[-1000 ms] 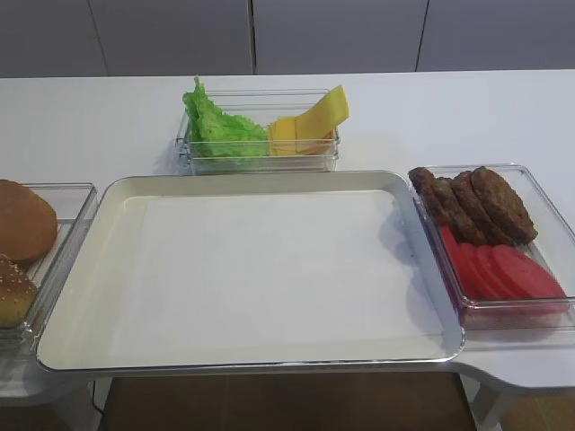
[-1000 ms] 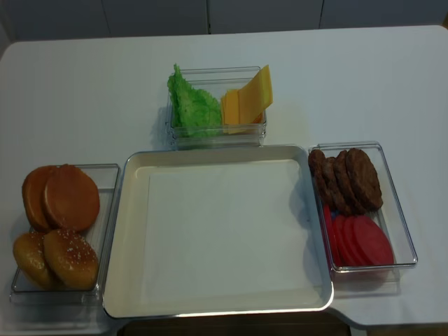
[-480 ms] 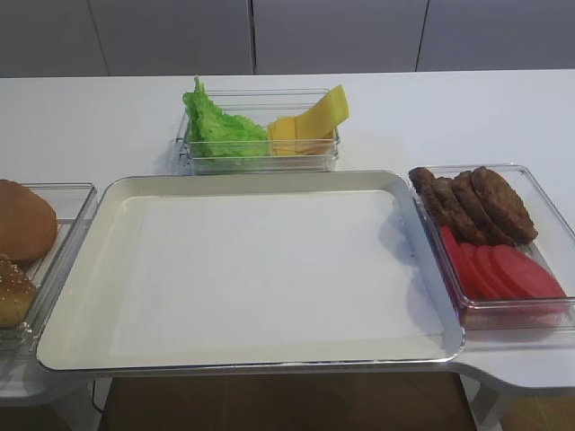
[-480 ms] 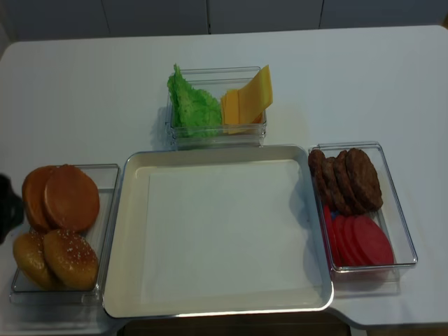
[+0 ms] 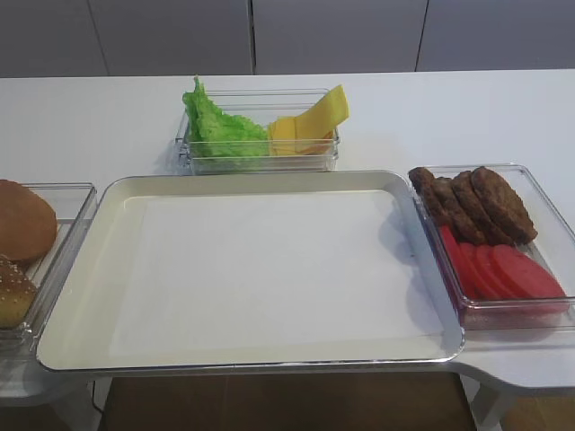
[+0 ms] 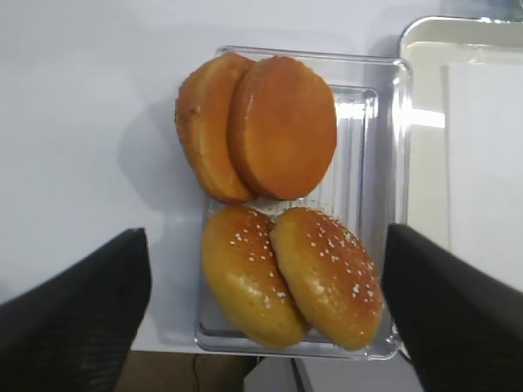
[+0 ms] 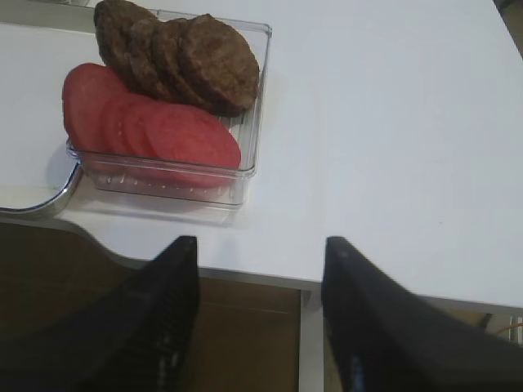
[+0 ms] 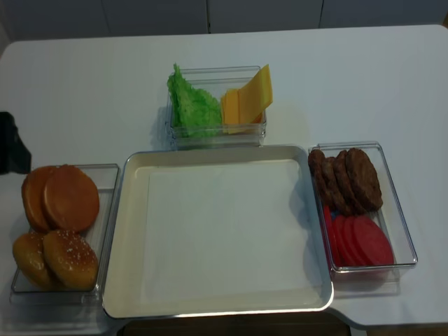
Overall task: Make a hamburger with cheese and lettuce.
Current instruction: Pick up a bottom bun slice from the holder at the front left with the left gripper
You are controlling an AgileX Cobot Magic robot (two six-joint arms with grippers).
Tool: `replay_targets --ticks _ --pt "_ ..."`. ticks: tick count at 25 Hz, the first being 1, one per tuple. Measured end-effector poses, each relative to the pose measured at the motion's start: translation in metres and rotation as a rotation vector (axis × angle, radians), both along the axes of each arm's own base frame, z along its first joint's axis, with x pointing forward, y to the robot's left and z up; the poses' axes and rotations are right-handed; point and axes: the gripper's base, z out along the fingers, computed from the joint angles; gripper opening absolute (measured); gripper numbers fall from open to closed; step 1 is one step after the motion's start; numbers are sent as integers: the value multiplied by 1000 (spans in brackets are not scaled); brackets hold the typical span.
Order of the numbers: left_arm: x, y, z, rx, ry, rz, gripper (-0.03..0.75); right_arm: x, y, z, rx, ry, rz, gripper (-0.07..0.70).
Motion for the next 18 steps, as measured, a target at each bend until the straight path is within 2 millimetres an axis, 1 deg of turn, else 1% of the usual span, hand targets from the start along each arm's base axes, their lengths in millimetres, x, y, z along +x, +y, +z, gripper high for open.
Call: replay_targets --ticks 6,12,15,18 --pt "25 22 -27 -54 99 10 673 0 0 0 0 0 0 391" --pt "36 42 -46 -60 158 -8 648 0 0 0 0 0 0 391" --pt "42 47 -54 -54 183 -45 644 0 0 0 0 0 0 391" --pt "46 46 -58 -59 187 -104 644 0 0 0 0 0 0 391"
